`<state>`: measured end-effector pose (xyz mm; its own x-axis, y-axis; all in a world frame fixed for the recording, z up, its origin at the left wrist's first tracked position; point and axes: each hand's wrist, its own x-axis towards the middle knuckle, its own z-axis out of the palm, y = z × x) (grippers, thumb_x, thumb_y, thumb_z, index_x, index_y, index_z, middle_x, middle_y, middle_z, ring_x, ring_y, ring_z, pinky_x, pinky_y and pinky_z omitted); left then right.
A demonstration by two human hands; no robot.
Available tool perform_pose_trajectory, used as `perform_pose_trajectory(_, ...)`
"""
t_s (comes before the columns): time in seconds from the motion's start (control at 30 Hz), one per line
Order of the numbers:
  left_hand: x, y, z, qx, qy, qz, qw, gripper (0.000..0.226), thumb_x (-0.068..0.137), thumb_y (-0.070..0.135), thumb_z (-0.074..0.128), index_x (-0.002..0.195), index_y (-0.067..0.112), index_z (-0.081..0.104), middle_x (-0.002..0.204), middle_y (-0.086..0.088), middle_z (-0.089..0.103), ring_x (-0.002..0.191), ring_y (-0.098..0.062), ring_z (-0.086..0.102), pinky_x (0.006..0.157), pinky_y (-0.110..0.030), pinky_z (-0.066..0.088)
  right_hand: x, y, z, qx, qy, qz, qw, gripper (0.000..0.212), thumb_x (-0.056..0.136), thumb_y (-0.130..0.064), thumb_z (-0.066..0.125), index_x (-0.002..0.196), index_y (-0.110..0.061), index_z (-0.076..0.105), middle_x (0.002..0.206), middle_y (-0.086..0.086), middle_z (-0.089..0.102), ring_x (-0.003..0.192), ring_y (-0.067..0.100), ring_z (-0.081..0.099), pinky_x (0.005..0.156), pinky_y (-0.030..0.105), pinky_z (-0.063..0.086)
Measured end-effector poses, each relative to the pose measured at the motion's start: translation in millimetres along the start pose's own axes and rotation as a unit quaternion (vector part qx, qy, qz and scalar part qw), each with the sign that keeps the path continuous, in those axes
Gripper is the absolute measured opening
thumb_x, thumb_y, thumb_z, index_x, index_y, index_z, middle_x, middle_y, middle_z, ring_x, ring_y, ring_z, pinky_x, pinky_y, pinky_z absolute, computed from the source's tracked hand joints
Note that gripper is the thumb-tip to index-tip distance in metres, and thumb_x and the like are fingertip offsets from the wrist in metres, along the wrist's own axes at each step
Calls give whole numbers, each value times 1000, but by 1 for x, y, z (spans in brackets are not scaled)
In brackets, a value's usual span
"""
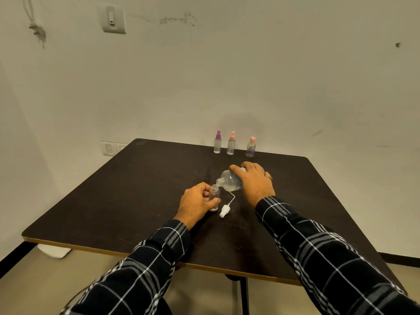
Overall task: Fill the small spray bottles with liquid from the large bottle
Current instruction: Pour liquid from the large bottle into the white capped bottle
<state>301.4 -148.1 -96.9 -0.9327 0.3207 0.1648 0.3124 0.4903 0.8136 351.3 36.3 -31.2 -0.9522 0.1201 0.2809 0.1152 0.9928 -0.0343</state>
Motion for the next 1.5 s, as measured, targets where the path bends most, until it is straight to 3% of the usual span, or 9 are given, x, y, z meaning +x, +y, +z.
perform_pose_trajectory(0.27,4,-4,2,3,1,0,1000,29,76,36,87,97,32,68,89,13,73,79,3,70,85,-31,60,2,0,0,-8,0,-2,1000,67,90,-20,69,144,-40,34,149,5,34,141,30,25,110,60,32)
perform_pose_trajectory(1.0,3,-2,0,7,-4,-2,1000,28,78,34,86,99,32,67,91,13,71,79,3,68,82,-23,58,1,-2,-4,-12,5,-8,1000,66,90,-22,70,144,-39,36,147,5,35,141,30,27,110,60,32)
perform_pose_trajectory(1.5,4,-4,1,2,-3,-1,1000,27,77,35,86,98,33,68,89,13,73,80,2,69,85,-31,60,-1,-2,-3,-16,12,-7,1000,66,90,-20,70,143,-39,35,147,5,35,140,29,27,106,55,37)
